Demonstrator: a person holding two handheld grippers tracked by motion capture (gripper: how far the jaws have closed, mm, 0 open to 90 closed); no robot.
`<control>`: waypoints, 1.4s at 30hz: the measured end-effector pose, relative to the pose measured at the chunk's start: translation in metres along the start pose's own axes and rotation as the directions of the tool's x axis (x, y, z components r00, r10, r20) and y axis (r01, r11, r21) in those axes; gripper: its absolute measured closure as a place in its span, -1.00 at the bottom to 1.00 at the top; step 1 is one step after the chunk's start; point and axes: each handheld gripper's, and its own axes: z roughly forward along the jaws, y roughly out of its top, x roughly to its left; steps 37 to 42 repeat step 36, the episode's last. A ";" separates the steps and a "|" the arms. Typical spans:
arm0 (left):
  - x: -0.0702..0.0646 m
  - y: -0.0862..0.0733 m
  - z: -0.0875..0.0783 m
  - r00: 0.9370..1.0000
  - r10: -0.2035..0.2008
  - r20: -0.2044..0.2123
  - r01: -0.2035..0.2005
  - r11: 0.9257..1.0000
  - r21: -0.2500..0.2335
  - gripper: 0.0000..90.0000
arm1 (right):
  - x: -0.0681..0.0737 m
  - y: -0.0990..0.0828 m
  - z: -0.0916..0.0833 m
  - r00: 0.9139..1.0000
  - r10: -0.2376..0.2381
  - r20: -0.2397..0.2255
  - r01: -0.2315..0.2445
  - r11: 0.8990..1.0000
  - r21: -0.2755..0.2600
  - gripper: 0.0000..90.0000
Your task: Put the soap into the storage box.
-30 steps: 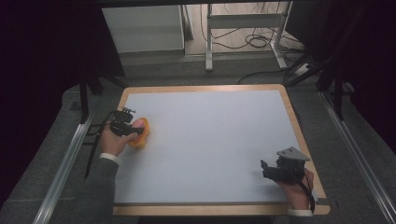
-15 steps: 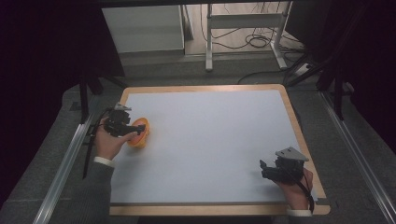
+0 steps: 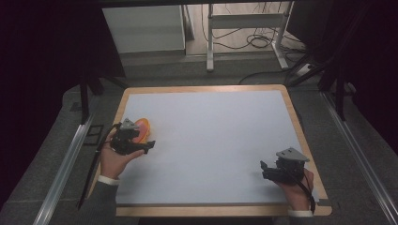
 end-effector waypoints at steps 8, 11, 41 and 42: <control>-0.014 -0.022 0.004 0.998 -0.025 0.049 0.026 0.999 -0.024 -0.48 | -0.001 0.000 0.000 1.000 0.003 0.001 -0.003 1.000 0.001 -0.82; -0.018 -0.031 0.007 0.995 -0.059 0.077 0.062 0.997 -0.046 -0.46 | 0.000 0.000 0.000 1.000 0.002 0.001 -0.002 1.000 0.001 -0.82; -0.020 -0.062 0.018 0.991 -0.079 0.110 0.084 0.996 -0.040 -0.47 | 0.016 0.007 0.008 0.998 -0.015 -0.058 0.015 1.000 -0.009 -0.83; -0.020 -0.062 0.018 0.991 -0.079 0.110 0.084 0.996 -0.040 -0.47 | 0.016 0.007 0.008 0.998 -0.015 -0.058 0.015 1.000 -0.009 -0.83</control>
